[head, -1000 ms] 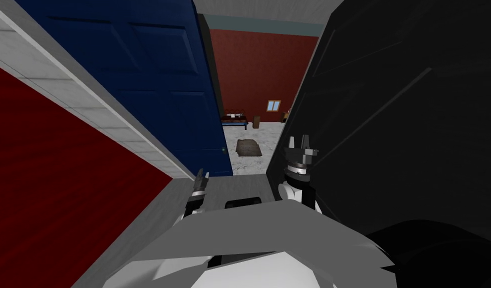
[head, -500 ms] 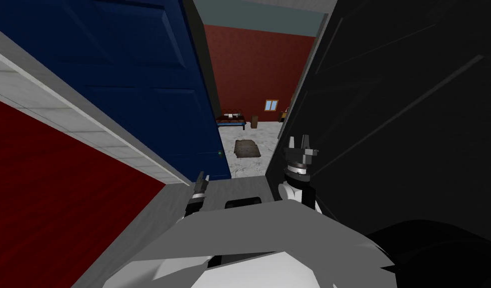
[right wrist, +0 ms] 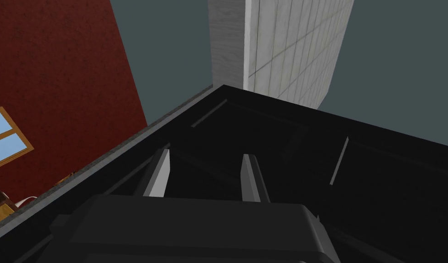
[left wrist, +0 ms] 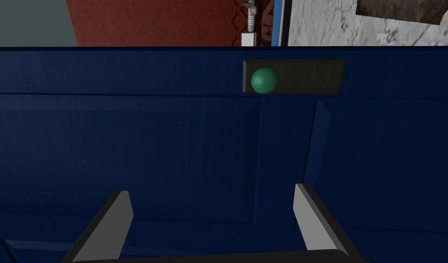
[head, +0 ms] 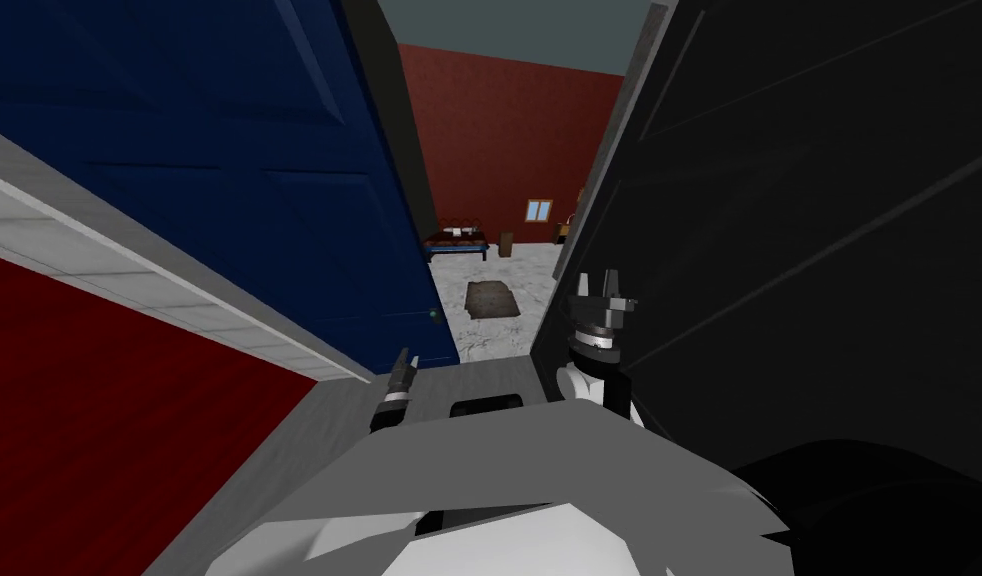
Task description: Pull the door open
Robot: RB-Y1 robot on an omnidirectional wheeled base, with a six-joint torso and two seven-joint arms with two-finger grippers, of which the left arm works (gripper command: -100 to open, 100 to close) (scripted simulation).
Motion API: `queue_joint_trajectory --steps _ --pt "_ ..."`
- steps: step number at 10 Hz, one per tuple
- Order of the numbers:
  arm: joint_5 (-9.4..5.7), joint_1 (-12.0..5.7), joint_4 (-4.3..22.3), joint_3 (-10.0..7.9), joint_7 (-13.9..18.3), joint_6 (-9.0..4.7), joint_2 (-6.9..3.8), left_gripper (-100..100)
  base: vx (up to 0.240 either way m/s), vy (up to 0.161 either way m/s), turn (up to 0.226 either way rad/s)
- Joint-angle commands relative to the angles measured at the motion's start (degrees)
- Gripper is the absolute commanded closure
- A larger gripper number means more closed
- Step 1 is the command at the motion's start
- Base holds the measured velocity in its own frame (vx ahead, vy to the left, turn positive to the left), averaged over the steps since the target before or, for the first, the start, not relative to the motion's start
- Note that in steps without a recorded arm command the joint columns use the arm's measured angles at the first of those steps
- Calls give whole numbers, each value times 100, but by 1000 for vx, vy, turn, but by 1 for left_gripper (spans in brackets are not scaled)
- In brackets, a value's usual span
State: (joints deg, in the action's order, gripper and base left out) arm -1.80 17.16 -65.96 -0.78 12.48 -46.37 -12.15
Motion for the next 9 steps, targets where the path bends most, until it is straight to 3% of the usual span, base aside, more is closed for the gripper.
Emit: queue_joint_trajectory --steps 1,9 --pt "12 -31 193 3 17 -25 -37 -100 124 10 -66" --pt "55 -138 848 19 51 -135 -123 -100 133 7 -47"
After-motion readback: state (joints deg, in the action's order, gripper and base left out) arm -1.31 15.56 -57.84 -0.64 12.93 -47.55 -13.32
